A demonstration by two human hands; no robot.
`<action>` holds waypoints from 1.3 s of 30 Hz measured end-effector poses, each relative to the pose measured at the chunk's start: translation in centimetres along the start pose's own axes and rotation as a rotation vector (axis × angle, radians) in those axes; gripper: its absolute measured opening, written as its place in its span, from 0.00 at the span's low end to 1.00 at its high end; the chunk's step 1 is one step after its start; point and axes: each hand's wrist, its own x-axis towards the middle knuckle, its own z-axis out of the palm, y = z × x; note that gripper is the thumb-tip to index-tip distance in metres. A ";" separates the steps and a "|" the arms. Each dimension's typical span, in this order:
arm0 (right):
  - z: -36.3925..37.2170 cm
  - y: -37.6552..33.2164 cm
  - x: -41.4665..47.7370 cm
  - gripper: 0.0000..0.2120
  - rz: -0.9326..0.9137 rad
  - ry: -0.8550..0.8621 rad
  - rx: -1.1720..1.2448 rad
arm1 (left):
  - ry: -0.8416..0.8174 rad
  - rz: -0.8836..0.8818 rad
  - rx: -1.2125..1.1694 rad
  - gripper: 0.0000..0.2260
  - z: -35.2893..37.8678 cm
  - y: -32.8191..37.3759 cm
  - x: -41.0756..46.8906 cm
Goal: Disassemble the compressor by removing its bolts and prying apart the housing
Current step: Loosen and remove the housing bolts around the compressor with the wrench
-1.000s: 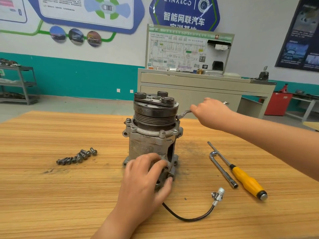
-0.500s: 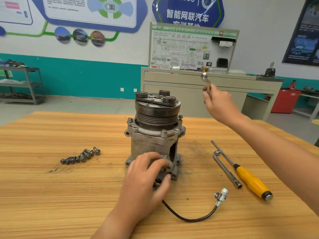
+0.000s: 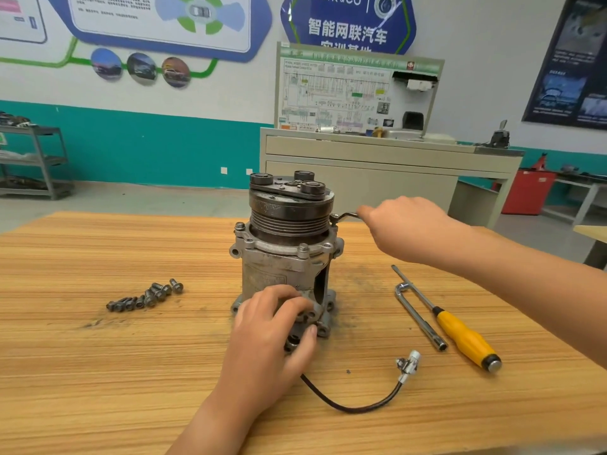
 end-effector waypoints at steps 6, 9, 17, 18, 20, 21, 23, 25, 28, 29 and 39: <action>-1.2 -0.9 0.0 0.12 -0.104 -0.033 -0.228 | 0.008 0.005 0.019 0.12 0.0 0.1 -0.1; -0.2 0.3 0.1 0.12 -0.093 -0.029 -0.176 | 0.021 0.005 0.032 0.12 0.2 0.3 0.1; 1.9 1.5 4.3 0.10 -0.025 -0.033 -0.193 | 0.034 -0.021 0.007 0.12 0.3 0.3 0.1; 2.3 1.3 5.2 0.10 -0.008 -0.002 -0.140 | 0.036 -0.019 0.010 0.12 0.4 0.3 0.1; 3.6 0.9 6.5 0.12 0.001 0.097 -0.033 | 0.040 -0.012 0.013 0.12 0.4 0.2 0.1; 4.3 0.7 7.1 0.13 -0.015 0.152 0.000 | 0.042 -0.007 0.009 0.12 0.4 0.2 0.1; 5.2 0.4 8.1 0.12 -0.054 0.207 0.052 | 0.045 -0.002 0.002 0.11 0.4 0.1 0.2; 5.2 0.4 8.9 0.10 -0.117 0.196 0.090 | 0.046 -0.003 -0.005 0.11 0.4 0.1 0.3; 4.9 1.1 8.8 0.12 -0.109 0.229 0.147 | 0.037 0.003 -0.024 0.10 0.4 -0.2 0.1; 4.8 1.6 8.3 0.13 -0.051 0.280 0.215 | 0.035 0.003 -0.030 0.09 0.4 -0.3 0.0; 2.9 1.2 0.5 0.11 0.133 0.095 0.448 | 0.164 -0.496 -0.224 0.41 0.3 0.8 1.1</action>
